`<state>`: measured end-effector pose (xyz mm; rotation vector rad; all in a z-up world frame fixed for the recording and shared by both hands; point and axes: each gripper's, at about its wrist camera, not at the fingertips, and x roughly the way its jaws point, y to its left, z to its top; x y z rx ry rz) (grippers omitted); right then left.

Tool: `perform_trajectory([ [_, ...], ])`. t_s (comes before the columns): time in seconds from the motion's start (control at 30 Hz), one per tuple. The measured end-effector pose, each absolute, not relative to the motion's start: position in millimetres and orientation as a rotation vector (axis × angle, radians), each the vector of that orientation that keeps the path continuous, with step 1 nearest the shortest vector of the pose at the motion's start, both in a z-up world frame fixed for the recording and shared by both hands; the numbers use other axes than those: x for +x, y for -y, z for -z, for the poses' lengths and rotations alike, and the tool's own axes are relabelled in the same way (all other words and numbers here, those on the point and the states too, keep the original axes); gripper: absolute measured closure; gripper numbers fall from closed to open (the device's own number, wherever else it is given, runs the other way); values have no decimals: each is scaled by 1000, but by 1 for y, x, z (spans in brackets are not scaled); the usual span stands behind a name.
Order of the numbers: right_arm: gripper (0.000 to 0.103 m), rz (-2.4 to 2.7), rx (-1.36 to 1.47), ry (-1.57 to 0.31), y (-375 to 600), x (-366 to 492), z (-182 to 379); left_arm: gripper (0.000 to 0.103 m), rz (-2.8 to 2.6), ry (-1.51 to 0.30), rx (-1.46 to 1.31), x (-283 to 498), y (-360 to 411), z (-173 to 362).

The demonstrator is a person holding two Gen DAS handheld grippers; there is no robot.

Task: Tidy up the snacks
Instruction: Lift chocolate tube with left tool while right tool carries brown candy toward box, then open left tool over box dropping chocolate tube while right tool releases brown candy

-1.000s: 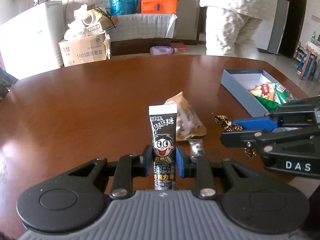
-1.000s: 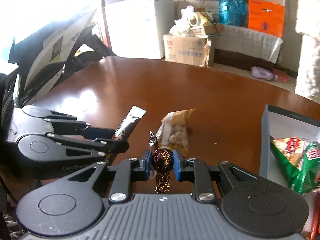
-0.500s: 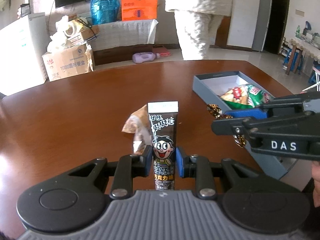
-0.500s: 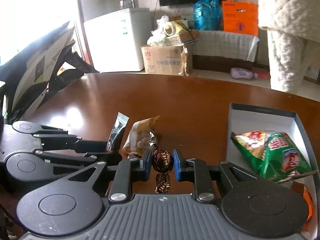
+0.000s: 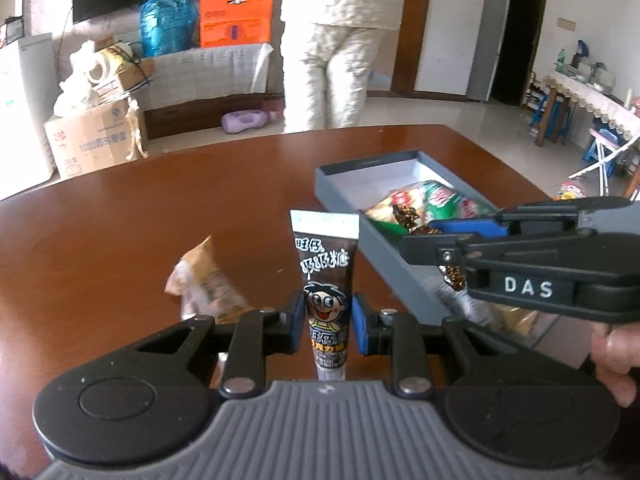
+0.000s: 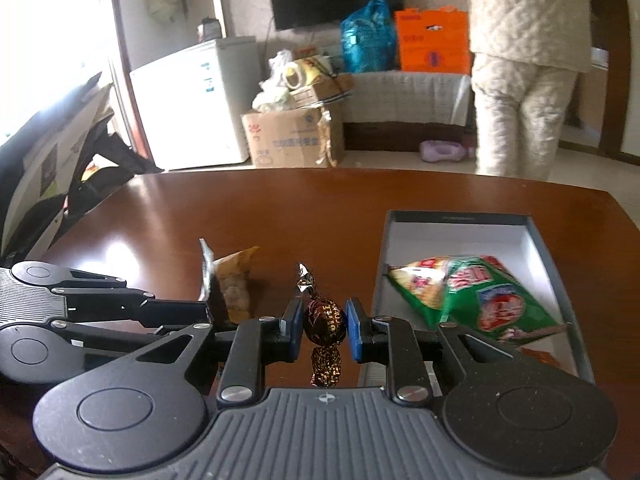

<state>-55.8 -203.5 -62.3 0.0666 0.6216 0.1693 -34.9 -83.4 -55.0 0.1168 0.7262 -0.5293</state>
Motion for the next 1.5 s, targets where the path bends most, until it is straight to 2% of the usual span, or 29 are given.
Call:
perform_trajectory([
  [0.83,78,20,202,-556,292,-82,67,82,667,-689,119,-47,159,15],
  [1.5,77,105,207,-693,301,-66,95,87,678,-798,159,-11,219,52],
])
